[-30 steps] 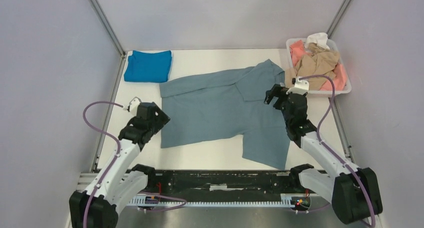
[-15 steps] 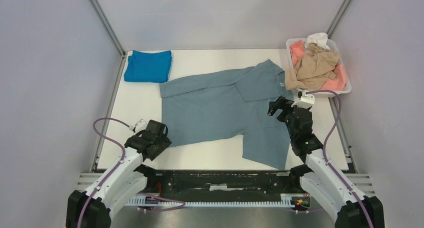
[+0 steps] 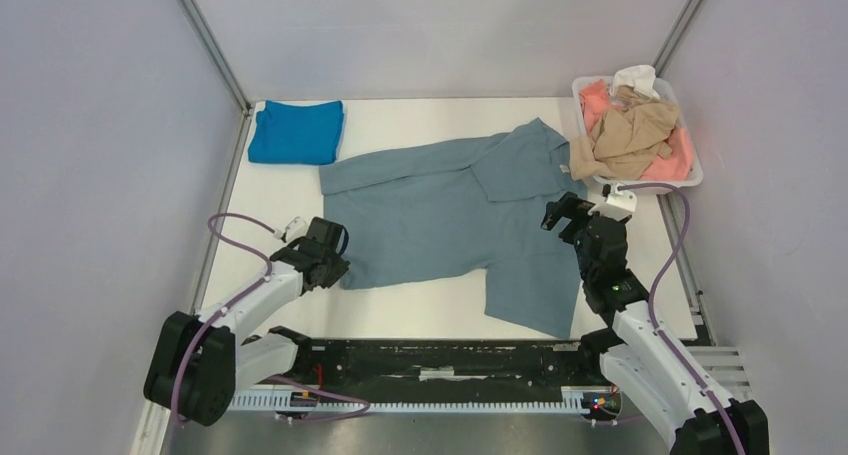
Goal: Fold and stack the t-shirts
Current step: Flatten out the tshirt
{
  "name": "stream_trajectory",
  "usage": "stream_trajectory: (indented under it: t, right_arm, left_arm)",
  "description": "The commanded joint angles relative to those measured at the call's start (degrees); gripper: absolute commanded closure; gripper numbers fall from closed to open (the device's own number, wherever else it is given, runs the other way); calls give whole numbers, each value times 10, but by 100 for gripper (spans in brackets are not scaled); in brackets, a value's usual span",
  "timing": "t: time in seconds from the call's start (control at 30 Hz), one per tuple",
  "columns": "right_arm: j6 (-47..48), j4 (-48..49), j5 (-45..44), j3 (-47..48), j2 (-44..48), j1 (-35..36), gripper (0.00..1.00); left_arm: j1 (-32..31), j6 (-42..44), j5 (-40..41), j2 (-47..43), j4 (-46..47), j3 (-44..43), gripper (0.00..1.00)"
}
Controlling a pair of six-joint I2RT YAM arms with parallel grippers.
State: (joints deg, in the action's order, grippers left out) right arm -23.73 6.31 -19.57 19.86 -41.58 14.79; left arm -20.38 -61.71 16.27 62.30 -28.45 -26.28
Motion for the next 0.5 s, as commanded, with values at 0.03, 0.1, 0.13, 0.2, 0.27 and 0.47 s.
stream_trajectory:
  t: [0.03, 0.1, 0.13, 0.2, 0.27, 0.47]
  right_arm:
    - [5, 4, -23, -3, 6, 0, 2]
    - [5, 3, -20, -1, 1, 0, 2]
    - [7, 1, -15, 1, -3, 0, 2]
    - [11, -11, -2, 10, -13, 0, 2]
    - [19, -27, 14, 24, -28, 3, 2]
    - [26, -104, -20, 61, -66, 84, 2]
  left_arm:
    - [-3, -7, -20, 36, 13, 10, 98]
    - [-3, 3, -19, 23, 18, 11, 98]
    - [-3, 7, -18, 14, 19, 11, 98]
    - [-3, 18, -10, -6, 19, 8, 98]
    - [-3, 25, -4, -30, 18, 7, 98]
    - [-3, 33, 10, -99, 22, 11, 98]
